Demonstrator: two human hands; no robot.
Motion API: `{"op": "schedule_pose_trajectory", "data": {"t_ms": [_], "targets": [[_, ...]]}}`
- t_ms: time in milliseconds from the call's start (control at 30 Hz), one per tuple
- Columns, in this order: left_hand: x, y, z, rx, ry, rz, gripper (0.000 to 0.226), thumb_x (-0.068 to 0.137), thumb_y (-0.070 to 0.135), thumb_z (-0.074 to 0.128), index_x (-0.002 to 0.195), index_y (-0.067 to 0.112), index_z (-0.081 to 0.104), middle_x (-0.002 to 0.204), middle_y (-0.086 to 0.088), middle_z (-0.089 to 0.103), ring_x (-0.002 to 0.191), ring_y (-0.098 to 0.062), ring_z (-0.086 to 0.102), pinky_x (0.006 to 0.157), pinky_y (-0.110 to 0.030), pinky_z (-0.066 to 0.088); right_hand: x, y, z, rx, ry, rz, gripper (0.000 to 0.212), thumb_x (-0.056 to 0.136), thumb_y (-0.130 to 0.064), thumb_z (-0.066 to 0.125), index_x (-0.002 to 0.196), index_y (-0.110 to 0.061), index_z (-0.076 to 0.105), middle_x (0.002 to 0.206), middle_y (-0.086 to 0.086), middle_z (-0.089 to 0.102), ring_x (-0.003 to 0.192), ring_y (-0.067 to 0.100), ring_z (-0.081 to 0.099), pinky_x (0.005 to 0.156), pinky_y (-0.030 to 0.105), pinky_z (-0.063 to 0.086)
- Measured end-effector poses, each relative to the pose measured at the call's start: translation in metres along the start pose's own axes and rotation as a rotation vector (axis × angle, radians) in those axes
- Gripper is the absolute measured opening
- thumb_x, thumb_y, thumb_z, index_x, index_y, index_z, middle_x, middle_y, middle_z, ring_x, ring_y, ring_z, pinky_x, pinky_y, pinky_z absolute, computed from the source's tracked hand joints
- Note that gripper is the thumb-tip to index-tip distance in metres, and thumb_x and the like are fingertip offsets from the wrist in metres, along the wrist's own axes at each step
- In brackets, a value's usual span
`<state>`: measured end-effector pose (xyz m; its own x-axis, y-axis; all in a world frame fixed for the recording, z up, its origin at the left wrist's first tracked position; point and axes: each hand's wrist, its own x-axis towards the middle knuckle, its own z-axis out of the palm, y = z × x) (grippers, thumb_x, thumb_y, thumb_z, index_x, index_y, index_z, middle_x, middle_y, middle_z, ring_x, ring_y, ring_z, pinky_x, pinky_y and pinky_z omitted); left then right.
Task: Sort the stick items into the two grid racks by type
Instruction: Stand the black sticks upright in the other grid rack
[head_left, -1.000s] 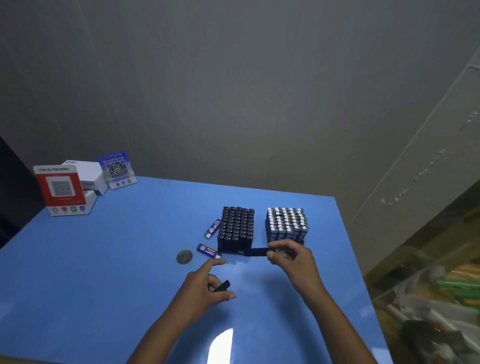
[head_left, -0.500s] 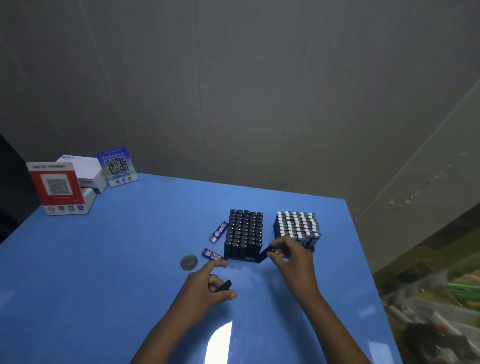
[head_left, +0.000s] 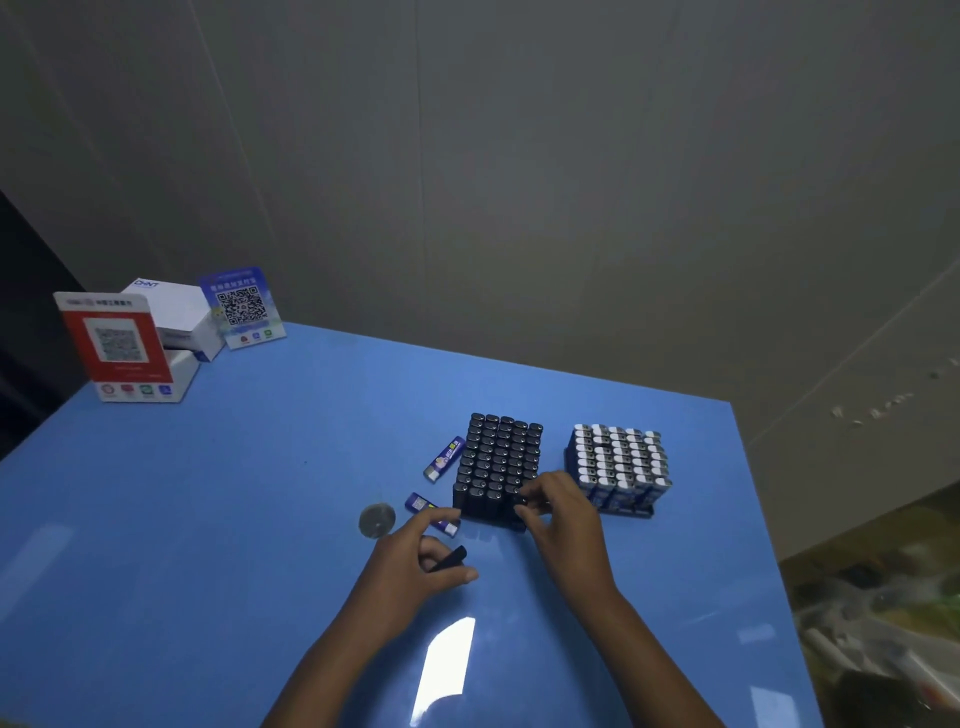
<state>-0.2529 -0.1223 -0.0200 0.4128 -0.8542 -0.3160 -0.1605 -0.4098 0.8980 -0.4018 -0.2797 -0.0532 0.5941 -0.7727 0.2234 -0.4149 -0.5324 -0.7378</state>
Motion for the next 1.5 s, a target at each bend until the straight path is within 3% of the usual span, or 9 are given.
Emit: {"op": "schedule_pose_trajectory", "data": {"t_ms": [167, 433, 567, 700, 800, 967, 1200, 1400, 1500], "targets": [[0.000, 0.001, -0.003, -0.002, 0.012, -0.012, 0.055, 0.073, 0.022, 0.086, 0.118, 0.035, 0.056, 0.074, 0.002, 0.071, 0.070, -0.004, 0.061, 0.073, -0.013, 0.046, -0.003, 0.004, 0.008, -0.086, -0.028, -0.038, 0.026, 0.086, -0.004, 0.071, 0.088, -0.022, 0.053, 0.095, -0.015, 0.047, 0.080, 0.006, 0.060, 0.070, 0.028, 0.052], [0.007, 0.007, -0.010, -0.037, -0.034, 0.000, 0.058, 0.073, 0.013, 0.085, 0.121, 0.026, 0.057, 0.068, 0.005, 0.069, 0.066, 0.001, 0.062, 0.071, -0.009, 0.045, -0.004, 0.001, 0.011, -0.196, -0.047, -0.114, 0.017, 0.089, -0.006, 0.067, 0.095, -0.018, 0.057, 0.101, -0.008, 0.050, 0.080, 0.006, 0.053, 0.065, 0.026, 0.049], [0.013, 0.012, -0.010, -0.087, -0.062, 0.013, 0.059, 0.071, 0.006, 0.085, 0.121, 0.022, 0.058, 0.065, 0.008, 0.069, 0.066, -0.001, 0.062, 0.074, -0.012, 0.045, 0.001, 0.002, 0.001, -0.097, -0.113, -0.051, 0.018, 0.089, -0.006, 0.069, 0.101, -0.019, 0.066, 0.101, -0.011, 0.053, 0.078, -0.001, 0.053, 0.072, 0.017, 0.045], [0.015, 0.018, -0.005, -0.141, -0.100, 0.019, 0.062, 0.071, 0.001, 0.084, 0.122, 0.023, 0.055, 0.082, -0.004, 0.076, 0.085, -0.010, 0.072, 0.078, -0.012, 0.047, 0.004, -0.012, -0.017, 0.171, -0.116, 0.085, 0.029, 0.085, -0.002, 0.072, 0.104, -0.025, 0.071, 0.096, -0.008, 0.060, 0.081, 0.008, 0.062, 0.074, 0.020, 0.052], [0.014, 0.023, -0.001, -0.191, -0.120, 0.027, 0.063, 0.071, -0.006, 0.082, 0.122, 0.020, 0.055, 0.085, -0.010, 0.076, 0.090, -0.017, 0.073, 0.077, -0.016, 0.050, 0.002, -0.033, -0.032, 0.323, -0.220, 0.095, 0.024, 0.083, 0.000, 0.074, 0.095, -0.020, 0.075, 0.091, -0.004, 0.066, 0.079, 0.013, 0.065, 0.072, 0.021, 0.051], [0.014, 0.030, 0.003, -0.199, -0.152, 0.045, 0.065, 0.070, -0.007, 0.081, 0.122, 0.023, 0.056, 0.087, -0.011, 0.076, 0.092, -0.020, 0.072, 0.081, -0.024, 0.054, -0.006, -0.052, -0.047, 0.305, -0.372, 0.024, 0.022, 0.081, -0.009, 0.078, 0.095, -0.025, 0.078, 0.093, -0.007, 0.066, 0.083, 0.014, 0.066, 0.076, 0.024, 0.053], [0.013, 0.040, 0.012, -0.180, -0.188, 0.091, 0.066, 0.070, -0.008, 0.081, 0.123, 0.022, 0.056, 0.083, -0.010, 0.075, 0.087, -0.022, 0.073, 0.087, -0.034, 0.056, -0.009, -0.056, -0.059, 0.239, -0.363, -0.020, 0.019, 0.079, -0.015, 0.083, 0.094, -0.026, 0.078, 0.092, -0.006, 0.066, 0.084, 0.013, 0.066, 0.072, 0.017, 0.049], [0.014, 0.047, 0.011, -0.059, -0.185, 0.116, 0.070, 0.066, -0.001, 0.086, 0.125, 0.018, 0.054, 0.086, -0.001, 0.076, 0.084, -0.009, 0.072, 0.076, -0.017, 0.052, -0.010, -0.056, -0.071, 0.204, -0.346, 0.022, 0.013, 0.083, -0.017, 0.079, 0.089, -0.027, 0.073, 0.089, -0.008, 0.066, 0.082, 0.011, 0.065, 0.072, 0.026, 0.052], [0.016, 0.044, 0.003, 0.176, -0.006, 0.148, 0.058, 0.071, 0.021, 0.087, 0.121, 0.029, 0.058, 0.096, 0.013, 0.074, 0.085, 0.008, 0.065, 0.074, -0.007, 0.046, -0.009, -0.050, -0.075, 0.180, -0.322, 0.076, 0.012, 0.087, -0.019, 0.074, 0.091, -0.030, 0.070, 0.078, 0.001, 0.065, 0.067, 0.004, 0.057, 0.066, 0.021, 0.046]]}}
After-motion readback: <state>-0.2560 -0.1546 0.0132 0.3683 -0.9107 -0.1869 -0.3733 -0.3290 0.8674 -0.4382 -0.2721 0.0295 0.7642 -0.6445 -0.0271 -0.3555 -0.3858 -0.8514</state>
